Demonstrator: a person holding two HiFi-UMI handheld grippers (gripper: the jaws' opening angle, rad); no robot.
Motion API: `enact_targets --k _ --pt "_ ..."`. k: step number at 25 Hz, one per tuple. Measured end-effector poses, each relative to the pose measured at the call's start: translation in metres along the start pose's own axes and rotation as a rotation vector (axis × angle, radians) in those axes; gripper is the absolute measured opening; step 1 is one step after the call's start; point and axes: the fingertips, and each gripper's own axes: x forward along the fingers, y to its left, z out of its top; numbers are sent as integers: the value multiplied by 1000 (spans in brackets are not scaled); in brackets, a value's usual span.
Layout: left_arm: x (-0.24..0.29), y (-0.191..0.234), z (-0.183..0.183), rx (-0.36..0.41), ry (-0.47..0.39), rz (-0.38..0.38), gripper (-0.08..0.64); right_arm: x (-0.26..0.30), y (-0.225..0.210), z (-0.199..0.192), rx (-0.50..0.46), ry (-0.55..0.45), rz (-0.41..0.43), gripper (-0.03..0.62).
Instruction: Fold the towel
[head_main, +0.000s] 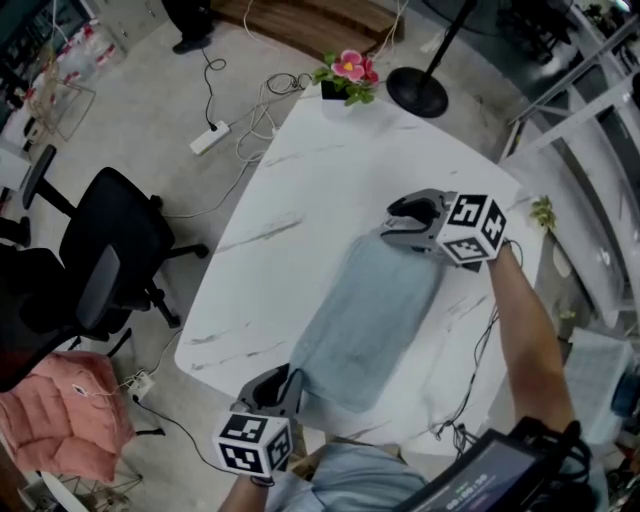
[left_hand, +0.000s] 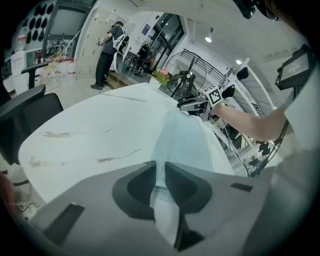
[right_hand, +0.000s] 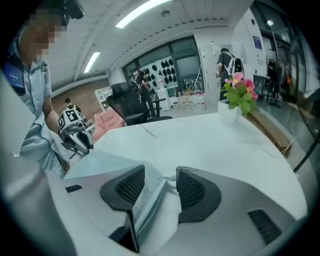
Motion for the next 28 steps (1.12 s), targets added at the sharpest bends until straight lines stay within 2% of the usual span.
enact_targets --k 2,4,5,6,11,15,18,22,25,27,28 --pt "2 1 1 1 2 -1 58 10 3 -11 -1 51 36 209" --pt "3 2 2 -1 0 -3 55 16 7 -15 -52 85 49 99" --pt "2 2 3 -2 -4 -6 54 15 9 -12 -72 77 49 68" --pt "0 0 4 -3 -9 -8 51 11 11 -5 -87 57 44 63" --pt "-19 -9 11 -30 -55 -18 46 -12 26 41 -180 -68 11 64" --pt "-27 -4 4 -74 -70 0 44 8 24 56 -225 -90 10 64" --pt "-23 9 -4 -104 -62 20 44 35 20 53 -237 -57 23 64" --pt "-12 26 -14 -152 -43 37 46 70 12 32 -256 48 26 64" --pt "-6 31 -13 -152 -42 47 46 79 7 31 -231 46 19 63" --pt "-5 33 -13 -141 -36 53 46 78 4 34 -201 43 8 98" --pt "-5 32 -13 -136 -33 54 49 73 1 39 -167 22 2 164"
